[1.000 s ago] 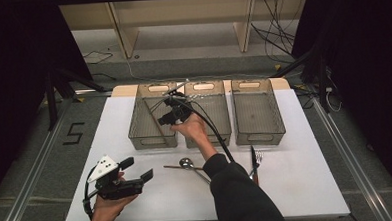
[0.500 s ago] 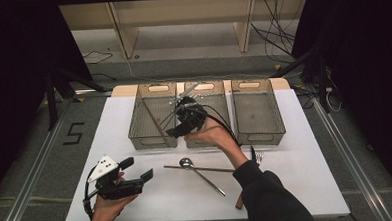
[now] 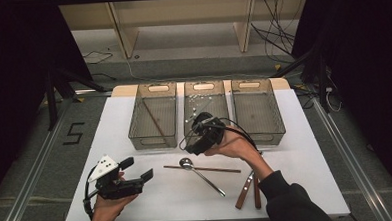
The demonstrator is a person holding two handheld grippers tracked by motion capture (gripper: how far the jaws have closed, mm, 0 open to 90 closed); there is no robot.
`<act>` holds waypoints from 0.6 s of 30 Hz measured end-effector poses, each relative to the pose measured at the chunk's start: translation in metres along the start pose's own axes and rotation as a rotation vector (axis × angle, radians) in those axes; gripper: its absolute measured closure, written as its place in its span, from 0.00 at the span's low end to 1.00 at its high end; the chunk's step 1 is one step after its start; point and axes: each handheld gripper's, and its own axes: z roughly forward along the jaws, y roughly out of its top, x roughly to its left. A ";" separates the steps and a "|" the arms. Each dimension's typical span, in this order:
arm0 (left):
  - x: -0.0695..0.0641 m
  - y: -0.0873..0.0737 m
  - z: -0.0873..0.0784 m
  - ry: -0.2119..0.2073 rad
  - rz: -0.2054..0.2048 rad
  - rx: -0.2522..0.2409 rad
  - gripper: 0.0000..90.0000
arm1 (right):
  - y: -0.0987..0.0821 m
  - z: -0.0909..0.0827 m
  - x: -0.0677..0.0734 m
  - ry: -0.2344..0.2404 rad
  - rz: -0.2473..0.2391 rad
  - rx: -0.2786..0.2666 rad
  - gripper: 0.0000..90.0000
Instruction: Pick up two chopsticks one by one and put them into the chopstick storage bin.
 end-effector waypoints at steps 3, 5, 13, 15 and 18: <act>0.000 0.000 0.000 0.000 -0.002 0.001 0.13 | -0.007 -0.001 0.001 -0.006 -0.012 0.013 0.34; 0.000 0.000 0.000 -0.001 -0.001 0.001 0.13 | -0.012 -0.001 0.002 -0.010 -0.016 0.027 0.34; 0.000 0.000 0.000 -0.002 0.000 0.000 0.13 | -0.027 0.003 0.001 -0.019 -0.018 0.085 0.36; 0.000 0.000 0.000 -0.002 -0.001 0.000 0.13 | -0.031 0.004 0.001 -0.020 -0.013 0.104 0.37; 0.000 0.000 0.000 -0.002 -0.001 0.000 0.13 | -0.037 0.006 -0.001 -0.020 -0.025 0.134 0.40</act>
